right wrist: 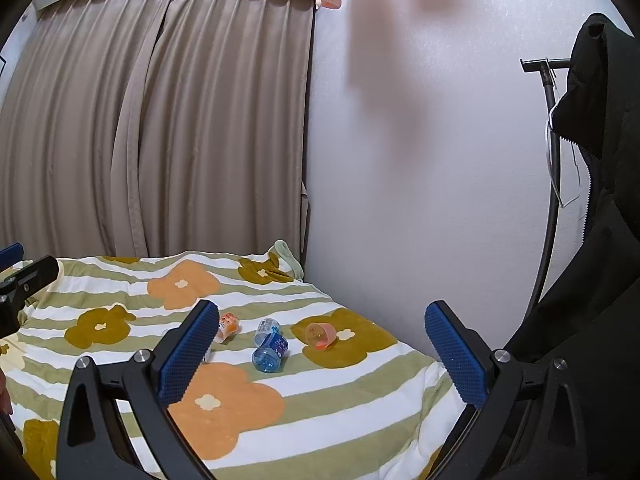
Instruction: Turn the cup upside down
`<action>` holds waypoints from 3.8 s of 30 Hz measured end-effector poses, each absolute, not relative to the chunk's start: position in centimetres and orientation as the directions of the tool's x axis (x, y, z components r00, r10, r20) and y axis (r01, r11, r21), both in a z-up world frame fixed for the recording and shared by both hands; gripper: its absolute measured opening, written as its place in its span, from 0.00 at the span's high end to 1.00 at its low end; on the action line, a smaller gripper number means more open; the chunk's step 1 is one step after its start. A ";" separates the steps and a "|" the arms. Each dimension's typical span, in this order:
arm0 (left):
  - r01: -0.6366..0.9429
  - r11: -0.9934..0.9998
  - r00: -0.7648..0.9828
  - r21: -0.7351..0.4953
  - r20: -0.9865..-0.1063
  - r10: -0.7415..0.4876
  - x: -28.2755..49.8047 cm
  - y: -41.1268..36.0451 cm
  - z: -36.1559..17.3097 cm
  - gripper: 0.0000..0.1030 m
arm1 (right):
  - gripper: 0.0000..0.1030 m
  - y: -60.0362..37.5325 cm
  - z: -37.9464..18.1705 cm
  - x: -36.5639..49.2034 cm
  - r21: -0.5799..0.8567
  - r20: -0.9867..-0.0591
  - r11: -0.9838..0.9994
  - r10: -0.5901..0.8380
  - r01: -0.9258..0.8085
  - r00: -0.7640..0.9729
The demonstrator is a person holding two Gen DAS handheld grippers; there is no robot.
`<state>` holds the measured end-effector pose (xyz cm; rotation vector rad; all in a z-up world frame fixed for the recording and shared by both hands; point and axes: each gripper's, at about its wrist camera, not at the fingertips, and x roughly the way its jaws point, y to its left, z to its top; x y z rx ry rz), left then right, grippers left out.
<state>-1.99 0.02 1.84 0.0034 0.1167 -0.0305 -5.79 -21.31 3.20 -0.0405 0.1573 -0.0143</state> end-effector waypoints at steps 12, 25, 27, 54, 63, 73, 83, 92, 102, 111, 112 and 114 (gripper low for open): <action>0.041 0.999 0.993 0.009 -0.114 -0.040 -2.1 0.1 1.7 0.00 | 0.00 -20.0 3.9 -6.7 -0.043 -0.158 0.999 -0.024 0.018 0.987; 0.045 0.999 0.992 0.010 -0.122 -0.044 -2.1 -0.2 1.4 0.00 | 0.00 -19.7 4.1 -7.6 -0.044 -0.171 0.999 -0.022 0.015 0.985; 0.045 0.999 0.991 0.011 -0.124 -0.043 -2.1 -0.2 1.4 0.00 | 0.00 -19.9 4.1 -7.8 -0.041 -0.174 0.999 -0.021 0.014 0.985; 0.050 0.999 0.988 0.004 -0.144 -0.049 -2.2 -0.4 1.0 0.00 | 0.00 -19.3 4.6 -9.5 -0.029 -0.199 0.999 -0.021 0.015 0.980; 0.051 0.999 0.988 0.005 -0.148 -0.050 -2.2 -0.8 0.9 0.00 | 0.00 -19.2 4.7 -9.7 -0.028 -0.199 0.999 -0.021 0.015 0.980; 0.053 0.999 0.985 0.006 -0.166 -0.051 -1.3 -0.8 0.9 0.00 | 0.00 -19.0 4.7 -9.5 -0.027 -0.211 1.000 -0.017 0.011 0.977; 0.071 0.997 0.976 0.007 -0.207 -0.068 1.2 -0.6 1.3 0.00 | 0.00 -19.0 4.7 -9.5 -0.019 -0.239 1.000 0.007 -0.012 0.971; 0.166 0.985 0.933 0.049 -0.330 -0.141 11.8 0.3 3.6 0.00 | 0.00 -18.0 4.7 -6.3 0.024 -0.306 0.992 0.125 -0.123 0.944; 0.285 0.954 0.785 0.095 -0.595 -0.176 30.0 -0.7 -0.9 0.00 | 0.00 -16.2 0.7 2.1 0.001 -0.382 0.973 0.215 -0.232 0.899; 0.327 0.936 0.584 0.128 -0.806 -0.094 46.5 -1.3 -10.4 0.00 | 0.00 -13.6 -6.4 8.0 -0.015 -0.491 0.941 0.289 -0.339 0.822; 0.327 0.935 0.555 0.135 -0.829 -0.074 48.3 -1.4 -11.9 0.00 | 0.00 -13.4 -7.2 8.6 -0.009 -0.504 0.937 0.298 -0.350 0.811; 0.328 0.936 0.497 0.127 -0.866 -0.057 50.8 -1.3 -14.3 0.00 | 0.00 -13.0 -8.4 9.5 -0.002 -0.517 0.933 0.308 -0.361 0.798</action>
